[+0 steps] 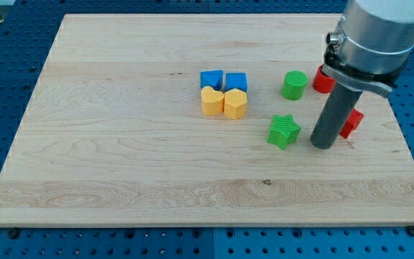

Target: Push green star below the yellow hexagon

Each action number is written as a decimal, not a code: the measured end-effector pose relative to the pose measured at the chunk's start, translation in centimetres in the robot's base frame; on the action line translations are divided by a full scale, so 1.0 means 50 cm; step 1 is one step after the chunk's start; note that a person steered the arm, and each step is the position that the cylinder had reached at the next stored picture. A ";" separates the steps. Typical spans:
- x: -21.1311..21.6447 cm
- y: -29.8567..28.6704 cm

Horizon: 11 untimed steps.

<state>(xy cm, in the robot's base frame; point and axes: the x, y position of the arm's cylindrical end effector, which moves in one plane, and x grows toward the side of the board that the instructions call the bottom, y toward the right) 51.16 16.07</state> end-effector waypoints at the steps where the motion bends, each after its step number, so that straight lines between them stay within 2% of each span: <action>1: 0.002 -0.005; 3: 0.026 -0.029; 4: -0.009 0.009; 5: -0.033 -0.004; 7: -0.022 -0.119; 9: 0.023 -0.119; 11: 0.007 -0.194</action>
